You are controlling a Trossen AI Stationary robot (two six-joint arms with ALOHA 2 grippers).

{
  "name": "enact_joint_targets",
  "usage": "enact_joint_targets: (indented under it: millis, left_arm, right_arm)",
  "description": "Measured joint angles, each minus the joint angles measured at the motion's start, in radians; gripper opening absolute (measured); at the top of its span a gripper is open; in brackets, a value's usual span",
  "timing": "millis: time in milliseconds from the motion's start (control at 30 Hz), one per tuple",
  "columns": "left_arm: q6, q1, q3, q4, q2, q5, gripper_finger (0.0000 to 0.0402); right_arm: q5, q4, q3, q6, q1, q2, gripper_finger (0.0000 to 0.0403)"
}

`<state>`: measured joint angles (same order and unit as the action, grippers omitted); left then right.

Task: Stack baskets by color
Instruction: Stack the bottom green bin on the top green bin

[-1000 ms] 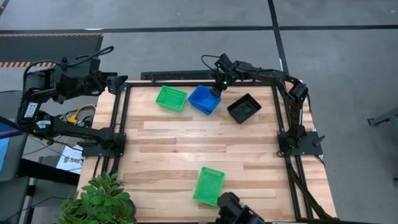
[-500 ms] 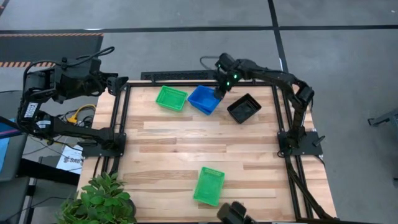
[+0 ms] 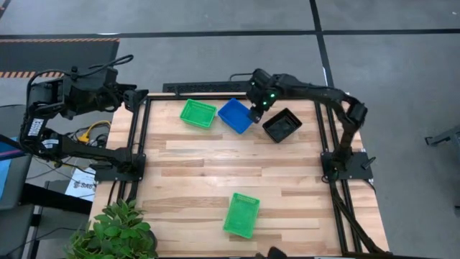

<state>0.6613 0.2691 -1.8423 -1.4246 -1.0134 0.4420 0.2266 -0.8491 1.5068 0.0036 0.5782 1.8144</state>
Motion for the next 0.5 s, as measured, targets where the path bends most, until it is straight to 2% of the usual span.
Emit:
enact_joint_targets:
  millis: [100,267,500]
  left_arm:
    - [-0.025,0.000,0.000,0.000,0.000,-0.017,0.0274]
    - [-0.052,0.000,0.000,0.000,0.000,-0.021,0.0274]
    - [-0.083,0.000,0.000,0.000,0.000,-0.075,0.0274]
  right_arm:
    - [0.058,-0.099,0.001,0.054,-0.043,-0.072,0.0130]
    - [0.055,-0.223,-0.006,0.150,-0.204,-0.163,0.0130]
    - [-0.101,-0.171,-0.098,0.344,-0.533,-0.208,0.0144]
